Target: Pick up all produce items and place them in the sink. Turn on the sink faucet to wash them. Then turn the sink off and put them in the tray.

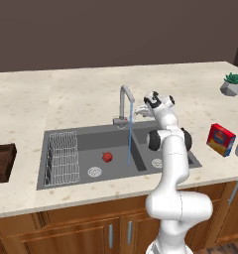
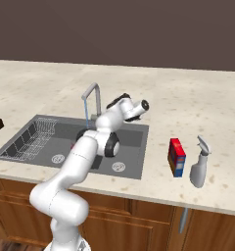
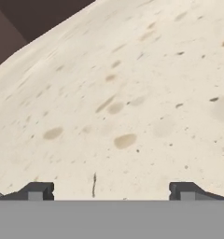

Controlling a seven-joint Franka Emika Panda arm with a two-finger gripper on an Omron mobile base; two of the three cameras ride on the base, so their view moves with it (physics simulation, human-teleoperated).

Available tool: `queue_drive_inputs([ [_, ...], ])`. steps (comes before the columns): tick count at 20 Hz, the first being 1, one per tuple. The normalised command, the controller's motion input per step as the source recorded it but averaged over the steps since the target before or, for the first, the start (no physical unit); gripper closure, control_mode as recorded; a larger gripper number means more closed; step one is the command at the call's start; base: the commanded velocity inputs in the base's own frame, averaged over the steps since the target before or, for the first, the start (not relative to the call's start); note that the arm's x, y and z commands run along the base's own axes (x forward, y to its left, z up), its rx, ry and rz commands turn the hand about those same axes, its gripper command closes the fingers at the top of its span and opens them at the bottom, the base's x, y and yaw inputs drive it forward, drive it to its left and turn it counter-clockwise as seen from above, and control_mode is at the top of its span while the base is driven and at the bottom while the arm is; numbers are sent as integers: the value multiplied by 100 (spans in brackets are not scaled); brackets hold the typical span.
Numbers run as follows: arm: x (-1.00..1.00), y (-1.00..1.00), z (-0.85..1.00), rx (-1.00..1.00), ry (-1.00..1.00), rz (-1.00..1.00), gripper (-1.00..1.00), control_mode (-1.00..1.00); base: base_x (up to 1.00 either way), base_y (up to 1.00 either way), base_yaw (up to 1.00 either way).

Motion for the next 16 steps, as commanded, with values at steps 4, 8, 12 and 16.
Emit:
queue_drive_inputs([
  [4, 0, 72, -14, 0, 2, 6, -100, -100, 0, 0, 0],
  [8, 0, 79, -1, 0, 3, 6, -100, -100, 0, 0, 0],
  [12, 0, 83, 0, 0, 1, 6, -100, -100, 0, 0, 0],
  [16, 0, 88, 0, 0, 1, 6, -100, -100, 0, 0, 0],
])
